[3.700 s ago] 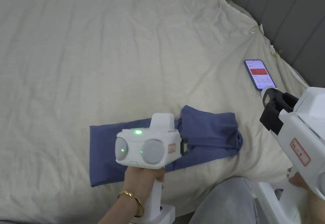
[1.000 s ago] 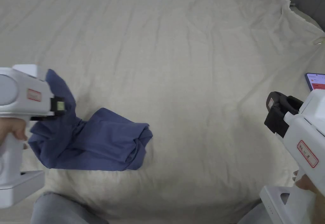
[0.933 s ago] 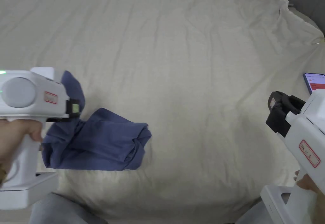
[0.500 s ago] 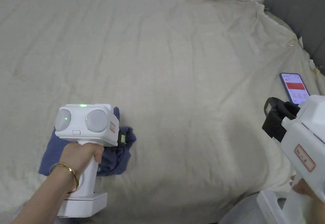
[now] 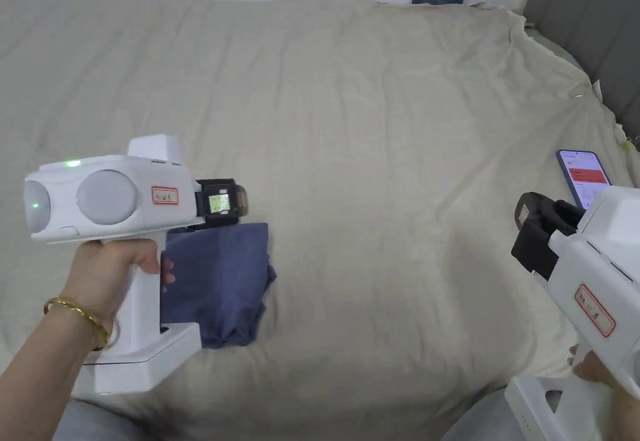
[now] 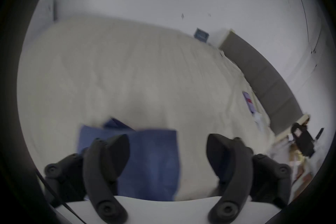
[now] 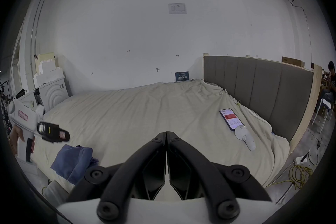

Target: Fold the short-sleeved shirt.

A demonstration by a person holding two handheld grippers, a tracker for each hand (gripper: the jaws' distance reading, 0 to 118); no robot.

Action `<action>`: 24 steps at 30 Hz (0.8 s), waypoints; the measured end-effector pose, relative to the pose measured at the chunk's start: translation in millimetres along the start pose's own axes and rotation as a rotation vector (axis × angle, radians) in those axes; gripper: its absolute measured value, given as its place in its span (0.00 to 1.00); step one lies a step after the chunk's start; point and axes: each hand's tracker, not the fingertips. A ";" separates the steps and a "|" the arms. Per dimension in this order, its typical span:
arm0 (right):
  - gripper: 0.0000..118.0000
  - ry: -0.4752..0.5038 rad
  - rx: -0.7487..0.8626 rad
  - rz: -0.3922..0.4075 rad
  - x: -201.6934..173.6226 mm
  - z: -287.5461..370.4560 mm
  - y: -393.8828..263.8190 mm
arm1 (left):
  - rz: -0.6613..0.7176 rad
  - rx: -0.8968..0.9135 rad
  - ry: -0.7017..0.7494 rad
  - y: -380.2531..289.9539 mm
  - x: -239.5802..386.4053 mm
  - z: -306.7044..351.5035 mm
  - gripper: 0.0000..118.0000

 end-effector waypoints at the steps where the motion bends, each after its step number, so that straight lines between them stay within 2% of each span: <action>1: 0.00 0.003 -0.003 0.000 -2.0 -0.4 -0.1 | -0.077 0.033 0.048 -5.6 0.3 1.0 0.46; 2: 0.00 0.007 -0.006 0.000 -3.9 -1.2 -0.3 | -0.145 0.052 0.122 -14.2 3.8 -1.0 0.25; 3: 0.00 0.010 -0.009 0.002 -5.6 -1.8 -0.3 | -0.181 0.069 0.168 -22.7 6.7 -4.0 0.10; 4: 0.00 0.013 -0.010 0.002 -7.4 -2.0 -0.5 | -0.206 0.084 0.188 -34.2 7.0 -6.7 0.01; 7: 0.00 0.022 -0.015 0.007 -12.9 -2.9 -1.7 | -0.200 0.037 0.128 -66.5 8.8 -28.9 0.00; 11: 0.00 0.031 -0.026 0.015 -18.2 -1.7 -3.9 | -0.165 -0.010 0.118 -112.1 29.7 -54.7 0.00; 14: 0.00 0.027 -0.035 0.023 -19.2 0.1 -4.0 | -0.231 -0.054 0.121 -139.4 49.4 -70.6 0.00; 19: 0.00 0.015 -0.044 0.027 -11.5 -0.6 -6.2 | -0.332 -0.033 0.150 -158.0 74.5 -86.3 0.00; 22: 0.00 0.012 -0.045 0.024 -10.3 1.5 -6.3 | -0.309 -0.043 0.143 -154.3 82.3 -93.3 0.00; 24: 0.00 0.010 -0.045 0.023 -10.2 1.8 -6.4 | -0.248 -0.075 0.087 -145.9 85.9 -94.2 0.00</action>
